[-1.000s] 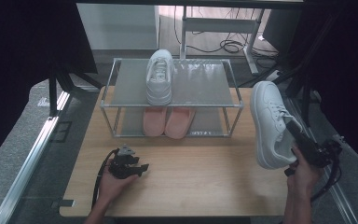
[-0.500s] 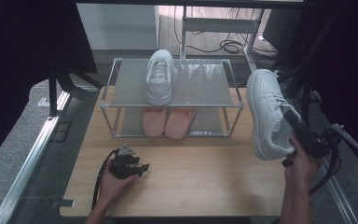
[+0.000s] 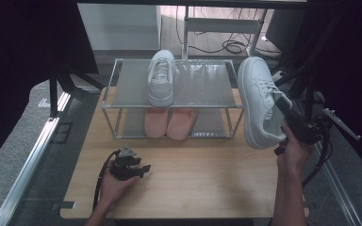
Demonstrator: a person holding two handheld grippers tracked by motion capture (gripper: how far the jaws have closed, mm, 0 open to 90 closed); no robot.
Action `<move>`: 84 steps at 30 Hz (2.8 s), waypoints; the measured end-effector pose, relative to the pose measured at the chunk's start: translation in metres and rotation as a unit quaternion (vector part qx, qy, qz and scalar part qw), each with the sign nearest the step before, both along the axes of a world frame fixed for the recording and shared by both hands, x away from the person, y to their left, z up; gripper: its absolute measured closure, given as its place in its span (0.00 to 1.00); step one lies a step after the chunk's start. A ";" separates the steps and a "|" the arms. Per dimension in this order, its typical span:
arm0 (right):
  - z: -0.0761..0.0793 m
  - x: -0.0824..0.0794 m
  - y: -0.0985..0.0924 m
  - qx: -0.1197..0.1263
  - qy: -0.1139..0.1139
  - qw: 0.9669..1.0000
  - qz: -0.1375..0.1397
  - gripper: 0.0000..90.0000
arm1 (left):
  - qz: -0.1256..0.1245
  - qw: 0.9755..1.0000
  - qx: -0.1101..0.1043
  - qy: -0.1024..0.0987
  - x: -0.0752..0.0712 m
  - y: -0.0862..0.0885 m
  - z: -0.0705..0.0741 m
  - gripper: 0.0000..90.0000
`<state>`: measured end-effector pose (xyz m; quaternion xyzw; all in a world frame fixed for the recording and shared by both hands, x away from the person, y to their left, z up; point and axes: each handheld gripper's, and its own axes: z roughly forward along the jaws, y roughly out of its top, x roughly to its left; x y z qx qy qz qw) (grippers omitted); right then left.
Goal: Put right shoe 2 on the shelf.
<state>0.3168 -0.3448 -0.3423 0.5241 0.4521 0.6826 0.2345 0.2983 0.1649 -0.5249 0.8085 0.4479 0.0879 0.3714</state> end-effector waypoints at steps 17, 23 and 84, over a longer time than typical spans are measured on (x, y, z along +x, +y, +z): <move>0.014 0.025 0.033 -0.010 0.007 1.000 0.010 0.91 | 0.000 1.000 -0.002 0.001 0.000 0.000 0.000 0.51; 0.019 0.036 0.045 -0.005 0.010 1.000 0.015 0.91 | 0.000 1.000 -0.002 0.002 0.000 0.000 -0.001 0.51; 0.037 0.130 0.154 -0.021 0.087 0.996 0.018 0.90 | 0.000 1.000 -0.009 0.000 0.002 0.005 0.000 0.51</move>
